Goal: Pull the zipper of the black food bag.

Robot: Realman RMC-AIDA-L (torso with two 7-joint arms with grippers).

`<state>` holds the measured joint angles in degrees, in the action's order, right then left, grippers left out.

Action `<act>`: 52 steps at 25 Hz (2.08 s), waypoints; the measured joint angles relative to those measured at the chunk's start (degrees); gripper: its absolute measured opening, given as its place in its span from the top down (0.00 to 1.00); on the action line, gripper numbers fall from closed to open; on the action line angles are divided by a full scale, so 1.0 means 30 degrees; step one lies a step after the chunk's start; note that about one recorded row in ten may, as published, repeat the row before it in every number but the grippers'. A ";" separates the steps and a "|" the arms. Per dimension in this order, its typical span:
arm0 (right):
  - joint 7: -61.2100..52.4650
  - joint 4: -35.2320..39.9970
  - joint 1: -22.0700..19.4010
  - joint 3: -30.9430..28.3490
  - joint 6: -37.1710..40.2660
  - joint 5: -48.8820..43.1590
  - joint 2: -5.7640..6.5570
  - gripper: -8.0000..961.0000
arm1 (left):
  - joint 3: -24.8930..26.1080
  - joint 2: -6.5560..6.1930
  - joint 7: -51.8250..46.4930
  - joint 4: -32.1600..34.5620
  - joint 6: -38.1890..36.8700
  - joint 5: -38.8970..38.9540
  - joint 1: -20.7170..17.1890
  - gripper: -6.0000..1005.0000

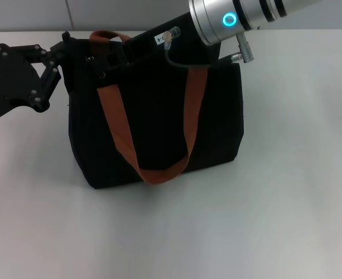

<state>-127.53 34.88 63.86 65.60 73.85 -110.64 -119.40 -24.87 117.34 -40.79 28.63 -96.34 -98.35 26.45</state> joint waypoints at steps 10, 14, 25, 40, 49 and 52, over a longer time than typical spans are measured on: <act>-0.0604 0.1436 -0.0755 0.0511 0.0132 -0.0080 -0.0013 0.99 | 0.0191 -0.0007 -0.0053 0.0076 -0.0066 0.0285 -0.0184 0.87; -0.1316 0.2042 -0.1032 0.0749 0.0090 -0.0788 -0.0004 0.99 | 0.0208 -0.0018 -0.0105 0.0073 -0.0128 0.0415 -0.0224 0.87; -0.4619 0.5592 -0.2949 0.1695 -0.0068 -0.3124 -0.0042 0.99 | 0.0205 -0.0033 -0.0077 0.0065 -0.0160 0.0537 -0.0235 0.87; -0.7827 1.1435 -0.7167 0.1506 0.0707 -0.5965 -0.0045 0.99 | 0.0247 -0.0031 0.0027 0.0065 0.0048 0.0810 -0.0232 0.86; -0.4073 1.1088 -0.9001 0.0039 0.1164 -0.0944 0.0034 0.99 | 0.0239 0.0008 0.0007 0.0071 0.0061 0.0969 -0.0221 0.85; -0.1627 1.0051 -0.9543 -0.0517 0.1363 0.1704 0.0109 0.88 | 0.0181 0.0010 -0.0097 0.0063 0.0048 0.0971 -0.0240 0.85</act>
<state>-132.41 65.04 35.23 64.05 77.94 -105.53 -119.07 -24.33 117.37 -41.08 28.82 -96.19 -95.44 25.73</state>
